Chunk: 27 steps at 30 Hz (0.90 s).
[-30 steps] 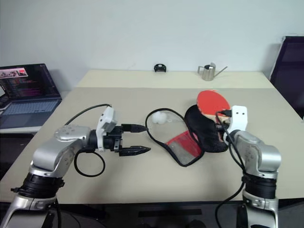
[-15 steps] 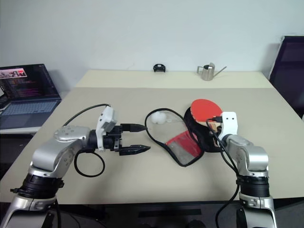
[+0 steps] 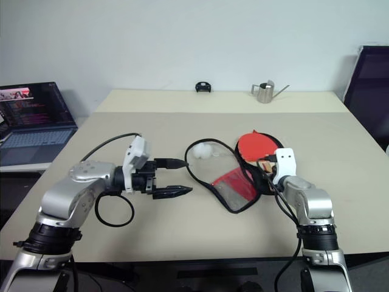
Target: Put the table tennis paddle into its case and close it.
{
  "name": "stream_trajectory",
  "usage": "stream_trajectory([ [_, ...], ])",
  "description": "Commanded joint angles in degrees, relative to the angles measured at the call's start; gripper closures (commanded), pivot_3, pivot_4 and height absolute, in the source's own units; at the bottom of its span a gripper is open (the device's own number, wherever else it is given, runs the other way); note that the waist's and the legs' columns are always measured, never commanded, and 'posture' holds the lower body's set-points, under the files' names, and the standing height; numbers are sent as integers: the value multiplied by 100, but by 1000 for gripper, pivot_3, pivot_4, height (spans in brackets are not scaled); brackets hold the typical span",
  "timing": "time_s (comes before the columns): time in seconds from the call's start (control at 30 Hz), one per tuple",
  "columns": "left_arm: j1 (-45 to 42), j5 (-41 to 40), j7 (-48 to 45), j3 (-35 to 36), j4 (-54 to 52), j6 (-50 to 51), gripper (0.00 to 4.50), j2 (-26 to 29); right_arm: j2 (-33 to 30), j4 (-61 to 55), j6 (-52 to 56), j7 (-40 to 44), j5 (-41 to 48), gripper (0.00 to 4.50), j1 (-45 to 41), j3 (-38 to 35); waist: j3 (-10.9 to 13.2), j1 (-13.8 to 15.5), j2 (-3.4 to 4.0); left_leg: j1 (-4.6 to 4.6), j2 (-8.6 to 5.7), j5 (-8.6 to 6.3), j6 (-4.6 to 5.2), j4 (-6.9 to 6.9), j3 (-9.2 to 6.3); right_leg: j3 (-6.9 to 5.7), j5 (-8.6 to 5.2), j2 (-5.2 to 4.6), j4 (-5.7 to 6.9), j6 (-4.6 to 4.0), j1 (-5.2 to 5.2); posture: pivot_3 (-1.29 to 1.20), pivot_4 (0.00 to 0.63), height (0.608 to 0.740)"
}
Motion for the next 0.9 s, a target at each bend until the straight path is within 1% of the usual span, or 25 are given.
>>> stream_trajectory([
  [0.03,2,-86,35,173,-218,-30,0,79,-57,-141,-198,-2,-77,3422,-5,-59,0,0,0,0,0,0,0,0,0,0,0,0,0,0,0,0,150,740],
  [0.53,5,-89,67,147,-237,-40,0,47,-166,-239,-244,-3,-353,3422,135,77,0,4,0,0,0,0,0,0,-1,-1,0,0,0,0,1,0,150,740],
  [0.73,1,-87,58,142,-227,-39,0,55,-125,-214,-238,-8,-341,3422,176,-5,0,10,0,0,0,0,0,1,-1,-1,0,0,0,0,2,0,150,740],
  [0.8,3,-88,55,144,-226,-37,0,59,-91,-236,-239,-33,-316,2697,182,-70,0,11,0,0,0,0,0,1,-1,-2,0,0,0,0,2,0,150,740],
  [0.87,8,-88,53,145,-228,-35,0,63,-89,-268,-239,-33,-306,2222,186,-76,0,9,0,0,-1,0,0,1,-1,-1,0,0,0,0,2,0,150,740],
  [0.9,10,-87,52,146,-224,-35,0,64,-89,-288,-234,-34,-303,1890,184,-74,0,8,0,0,-1,0,0,1,-1,-1,0,0,0,0,2,0,150,740],
])
